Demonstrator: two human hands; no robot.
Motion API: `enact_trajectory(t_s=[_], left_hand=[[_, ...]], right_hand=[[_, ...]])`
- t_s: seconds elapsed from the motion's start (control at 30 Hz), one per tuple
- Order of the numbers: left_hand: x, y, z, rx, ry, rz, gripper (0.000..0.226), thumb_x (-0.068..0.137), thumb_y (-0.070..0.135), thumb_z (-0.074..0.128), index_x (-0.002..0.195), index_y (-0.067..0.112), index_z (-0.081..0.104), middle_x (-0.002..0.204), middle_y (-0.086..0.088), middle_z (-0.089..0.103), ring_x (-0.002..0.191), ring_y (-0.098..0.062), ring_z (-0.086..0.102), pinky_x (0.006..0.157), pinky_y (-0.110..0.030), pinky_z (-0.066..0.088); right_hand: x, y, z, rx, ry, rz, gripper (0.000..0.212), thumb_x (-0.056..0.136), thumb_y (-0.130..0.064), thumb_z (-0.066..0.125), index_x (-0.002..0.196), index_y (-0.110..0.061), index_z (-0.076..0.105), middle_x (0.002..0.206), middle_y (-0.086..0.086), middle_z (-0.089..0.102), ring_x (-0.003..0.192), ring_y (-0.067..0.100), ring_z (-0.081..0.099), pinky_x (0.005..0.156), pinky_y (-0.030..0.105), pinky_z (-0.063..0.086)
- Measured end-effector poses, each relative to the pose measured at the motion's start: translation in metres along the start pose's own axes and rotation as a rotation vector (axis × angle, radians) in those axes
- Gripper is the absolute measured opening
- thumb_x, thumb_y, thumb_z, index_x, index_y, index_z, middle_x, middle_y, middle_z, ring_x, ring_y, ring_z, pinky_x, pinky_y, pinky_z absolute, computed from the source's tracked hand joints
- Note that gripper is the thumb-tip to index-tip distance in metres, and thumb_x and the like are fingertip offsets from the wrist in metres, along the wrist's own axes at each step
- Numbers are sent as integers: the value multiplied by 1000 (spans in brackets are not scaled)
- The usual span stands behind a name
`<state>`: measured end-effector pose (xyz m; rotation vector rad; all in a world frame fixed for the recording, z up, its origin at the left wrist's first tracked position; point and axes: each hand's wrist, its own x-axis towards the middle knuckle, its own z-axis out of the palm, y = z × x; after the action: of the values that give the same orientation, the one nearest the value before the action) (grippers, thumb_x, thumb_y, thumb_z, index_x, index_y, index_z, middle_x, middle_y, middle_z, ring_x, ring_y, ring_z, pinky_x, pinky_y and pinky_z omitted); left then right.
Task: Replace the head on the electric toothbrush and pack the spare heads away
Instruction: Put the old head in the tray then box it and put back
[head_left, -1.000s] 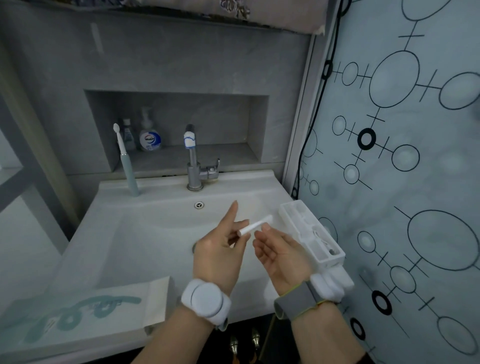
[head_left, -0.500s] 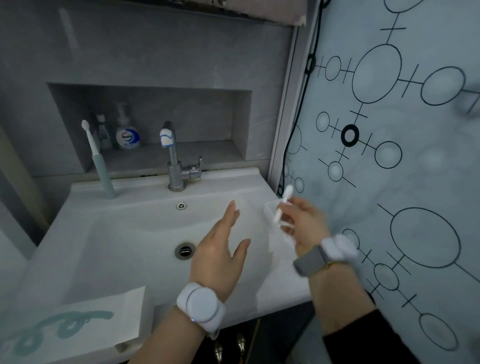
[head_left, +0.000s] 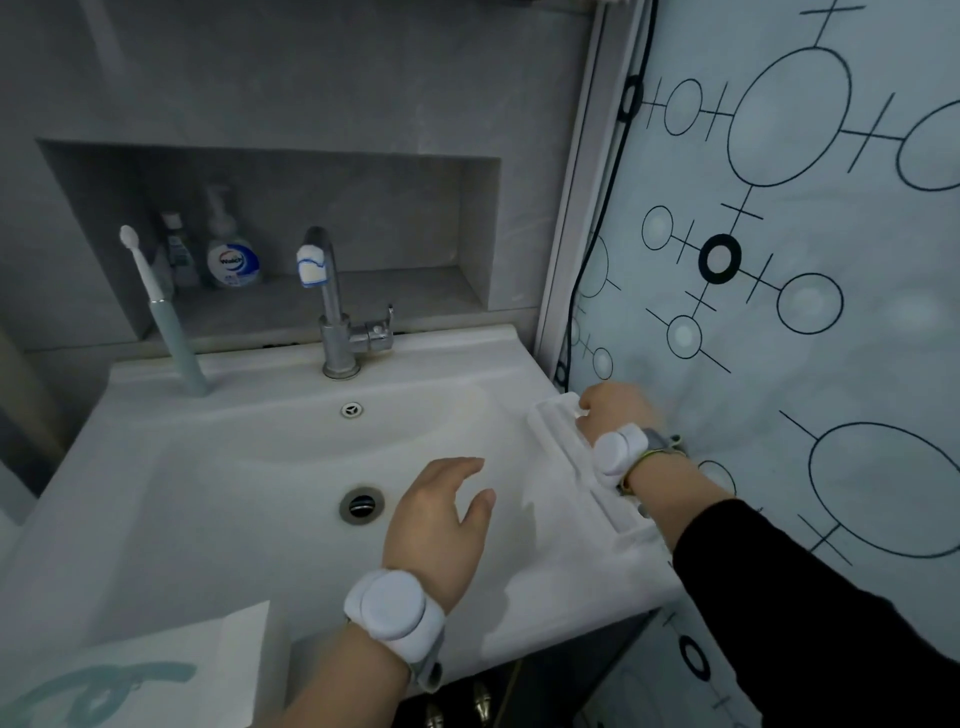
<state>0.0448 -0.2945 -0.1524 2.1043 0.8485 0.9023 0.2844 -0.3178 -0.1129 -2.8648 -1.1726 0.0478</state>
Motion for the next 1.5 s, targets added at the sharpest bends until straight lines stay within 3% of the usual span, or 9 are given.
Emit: enact_trajectory(t_s=[0.37, 0.63, 0.77, 0.93, 1.1, 1.2, 1.33, 1.43, 1.5], left_hand=[[-7, 2, 0, -73, -19, -54, 25, 87, 18, 61, 111, 19, 67, 113, 9, 62, 106, -6, 57, 96, -27, 46], [-10, 8, -10, -99, 12, -48, 22, 86, 17, 62, 107, 19, 68, 110, 11, 61, 105, -7, 58, 94, -30, 49], [-13, 15, -34, -70, 33, -20, 22, 85, 17, 63, 107, 19, 68, 112, 8, 63, 106, -9, 59, 96, -28, 46], [-19, 12, -92, 157, -94, -11, 24, 87, 26, 61, 110, 23, 66, 111, 11, 60, 95, -13, 62, 88, -21, 42], [-33, -11, -143, 330, -242, -102, 31, 88, 33, 59, 117, 23, 62, 121, 6, 61, 112, -10, 55, 85, -18, 35], [-46, -24, -162, 412, -348, -122, 46, 86, 44, 57, 127, 24, 54, 135, 4, 54, 123, -12, 48, 97, -21, 33], [-64, -34, -180, 648, -656, -201, 126, 44, 91, 47, 148, 28, 14, 157, 6, 19, 145, -13, 12, 119, -42, 4], [-77, -45, -190, 884, -760, -193, 135, 49, 78, 66, 148, 25, -10, 160, 3, 4, 147, -18, -2, 118, -50, -4], [-79, -49, -191, 852, -753, -211, 132, 57, 65, 74, 148, 21, -11, 157, -2, 17, 144, -20, 18, 118, -44, 11]], right_hand=[[-1, -1, 20, -87, 149, -104, 29, 94, -12, 43, 106, -6, 68, 110, 12, 62, 100, 29, 61, 70, 27, 38], [-13, 6, 17, -23, 122, -149, 31, 93, -13, 43, 111, -11, 68, 105, 11, 52, 100, 30, 55, 70, 27, 34], [-27, 6, -1, 149, 188, -118, 33, 93, -11, 44, 116, -13, 67, 117, 17, 53, 102, 35, 57, 76, 30, 41], [-43, -1, -24, 339, 280, -116, 38, 94, -4, 42, 120, -14, 66, 117, 22, 59, 102, 38, 59, 70, 23, 33], [-71, -29, -29, 592, 89, -182, 40, 89, 6, 45, 119, -10, 67, 119, 15, 66, 108, 31, 62, 84, 19, 41], [-97, -60, -18, 690, -24, -250, 39, 90, 5, 44, 119, -9, 66, 118, 19, 66, 109, 34, 62, 99, 34, 47], [-133, -99, 6, 679, -166, -330, 33, 95, -4, 45, 121, -9, 64, 124, 15, 64, 114, 33, 59, 102, 37, 45], [-164, -122, 17, 685, -220, -368, 31, 95, -9, 48, 121, -11, 65, 125, 10, 64, 114, 28, 60, 102, 33, 44], [-182, -132, 22, 685, -212, -387, 30, 93, -13, 51, 119, -14, 67, 124, 8, 65, 111, 26, 61, 100, 33, 46]])
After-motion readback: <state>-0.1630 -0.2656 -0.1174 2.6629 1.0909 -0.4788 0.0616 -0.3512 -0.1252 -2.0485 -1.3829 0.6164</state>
